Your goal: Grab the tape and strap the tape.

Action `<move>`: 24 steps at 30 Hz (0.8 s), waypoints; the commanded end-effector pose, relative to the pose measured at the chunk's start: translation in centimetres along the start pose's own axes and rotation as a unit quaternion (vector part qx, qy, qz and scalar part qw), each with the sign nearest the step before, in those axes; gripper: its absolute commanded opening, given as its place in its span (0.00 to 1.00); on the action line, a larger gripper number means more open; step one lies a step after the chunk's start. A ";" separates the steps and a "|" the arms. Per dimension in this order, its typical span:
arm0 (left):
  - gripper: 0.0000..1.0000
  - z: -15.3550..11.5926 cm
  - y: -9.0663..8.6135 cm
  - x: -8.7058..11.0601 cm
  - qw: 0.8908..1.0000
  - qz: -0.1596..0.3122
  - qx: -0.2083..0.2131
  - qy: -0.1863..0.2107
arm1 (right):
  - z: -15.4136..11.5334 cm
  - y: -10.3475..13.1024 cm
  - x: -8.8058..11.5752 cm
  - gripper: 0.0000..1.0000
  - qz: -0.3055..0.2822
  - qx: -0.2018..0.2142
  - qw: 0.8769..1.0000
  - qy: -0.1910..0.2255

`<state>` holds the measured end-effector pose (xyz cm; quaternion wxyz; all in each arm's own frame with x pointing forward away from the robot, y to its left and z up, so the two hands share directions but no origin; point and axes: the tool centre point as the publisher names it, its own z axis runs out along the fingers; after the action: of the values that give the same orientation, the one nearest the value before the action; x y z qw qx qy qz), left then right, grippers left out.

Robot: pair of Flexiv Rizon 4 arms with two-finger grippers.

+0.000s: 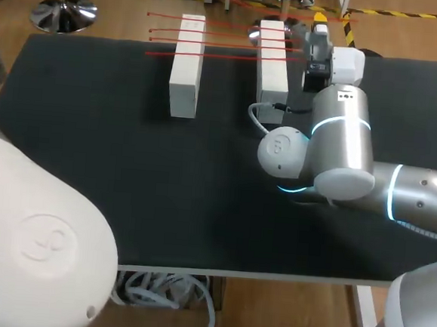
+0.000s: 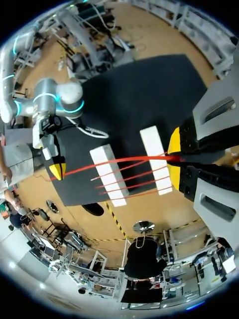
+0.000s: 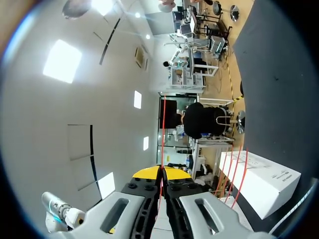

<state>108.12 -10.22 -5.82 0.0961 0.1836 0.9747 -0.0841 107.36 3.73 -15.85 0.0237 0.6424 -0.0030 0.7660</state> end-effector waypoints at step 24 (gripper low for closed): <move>0.00 2.0 -2.7 -1.2 0.983 0.019 -0.095 0.155 | 0.1 0.0 0.2 0.00 -0.001 0.000 1.000 -0.003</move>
<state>107.84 -13.25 -7.16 0.0145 0.2156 0.9762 0.0200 107.36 3.70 -15.86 0.0234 0.6423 -0.0027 0.7661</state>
